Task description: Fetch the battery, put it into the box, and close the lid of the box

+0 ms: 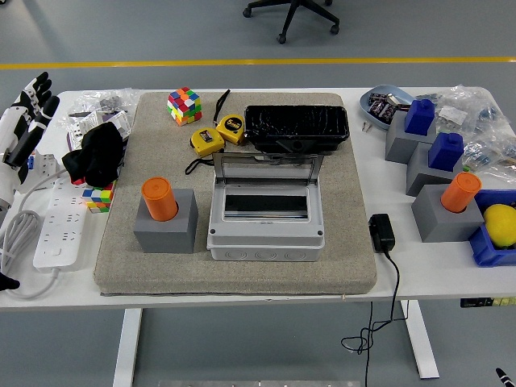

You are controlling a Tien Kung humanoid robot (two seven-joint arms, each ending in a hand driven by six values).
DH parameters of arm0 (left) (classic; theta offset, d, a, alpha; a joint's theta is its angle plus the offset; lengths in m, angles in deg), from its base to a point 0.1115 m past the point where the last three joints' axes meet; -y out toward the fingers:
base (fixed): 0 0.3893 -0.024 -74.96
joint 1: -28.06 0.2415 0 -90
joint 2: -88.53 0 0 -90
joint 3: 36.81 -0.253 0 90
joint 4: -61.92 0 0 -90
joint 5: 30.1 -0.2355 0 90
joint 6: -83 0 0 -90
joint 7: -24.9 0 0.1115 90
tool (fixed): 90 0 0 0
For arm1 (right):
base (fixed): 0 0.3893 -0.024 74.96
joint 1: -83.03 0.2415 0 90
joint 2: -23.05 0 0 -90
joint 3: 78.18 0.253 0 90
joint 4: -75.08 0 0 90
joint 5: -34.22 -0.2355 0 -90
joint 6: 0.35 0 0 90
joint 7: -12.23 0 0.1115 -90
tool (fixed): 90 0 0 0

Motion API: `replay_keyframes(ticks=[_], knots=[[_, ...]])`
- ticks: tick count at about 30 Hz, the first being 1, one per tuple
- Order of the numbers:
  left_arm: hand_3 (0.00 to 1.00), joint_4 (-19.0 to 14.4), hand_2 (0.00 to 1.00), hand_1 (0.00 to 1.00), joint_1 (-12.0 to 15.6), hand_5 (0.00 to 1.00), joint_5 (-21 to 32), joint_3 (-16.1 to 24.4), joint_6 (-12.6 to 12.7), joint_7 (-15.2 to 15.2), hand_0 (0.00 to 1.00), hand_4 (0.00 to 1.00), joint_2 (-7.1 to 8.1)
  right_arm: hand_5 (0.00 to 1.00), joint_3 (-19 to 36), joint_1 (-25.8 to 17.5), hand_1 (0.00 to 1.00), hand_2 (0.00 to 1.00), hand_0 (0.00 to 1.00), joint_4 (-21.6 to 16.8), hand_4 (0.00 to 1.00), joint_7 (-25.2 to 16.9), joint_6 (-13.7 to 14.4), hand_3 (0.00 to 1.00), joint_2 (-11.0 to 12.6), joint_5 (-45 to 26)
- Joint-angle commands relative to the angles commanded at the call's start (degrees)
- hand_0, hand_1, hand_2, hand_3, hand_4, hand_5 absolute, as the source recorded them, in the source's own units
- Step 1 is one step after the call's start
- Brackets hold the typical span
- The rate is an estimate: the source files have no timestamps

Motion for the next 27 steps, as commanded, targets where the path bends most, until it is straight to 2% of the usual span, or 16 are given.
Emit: replay_keyframes(ticks=[4,6,10,13,20,27], knots=[[0.998,-0.8,0.998,0.998,0.2,0.848,2.1,-2.4,-1.7,0.2,0.998,0.998,-0.53,0.998,0.0,0.1,0.969,0.914,0.998,0.0,0.998,0.0,-0.1,0.917,0.0,-0.1],[0.998,-0.9,0.998,0.998,0.1,0.848,5.3,-3.8,-2.6,0.0,0.998,0.998,-1.38,0.998,0.1,0.2,0.969,0.914,0.998,-0.1,0.998,0.0,-0.1,0.917,-0.1,-0.1],[0.998,0.3,0.998,0.998,0.0,0.848,12.1,-5.2,-3.4,-0.9,0.998,0.998,-3.05,0.998,0.2,0.1,0.969,0.914,0.998,-0.1,0.998,0.0,-0.1,0.917,-0.2,-0.1],[0.998,2.1,0.998,0.998,0.0,0.840,15.4,-5.7,-3.8,-1.3,0.998,0.998,-3.63,0.998,0.4,0.1,0.965,0.911,0.998,-0.1,0.998,0.1,-0.1,0.911,-0.2,0.1],[0.998,5.2,0.998,0.998,0.1,0.801,16.4,-6.1,-3.6,-1.9,0.998,0.998,-3.92,0.998,0.5,0.2,0.964,0.910,0.998,-0.1,0.998,0.1,-0.1,0.909,-0.2,0.2],[0.998,5.5,0.998,0.998,1.4,0.781,16.7,-7.7,-3.6,-2.0,0.998,0.998,-4.06,0.998,0.2,0.5,0.962,0.906,0.998,-0.3,0.998,0.2,-0.1,0.907,-0.1,-0.2]])
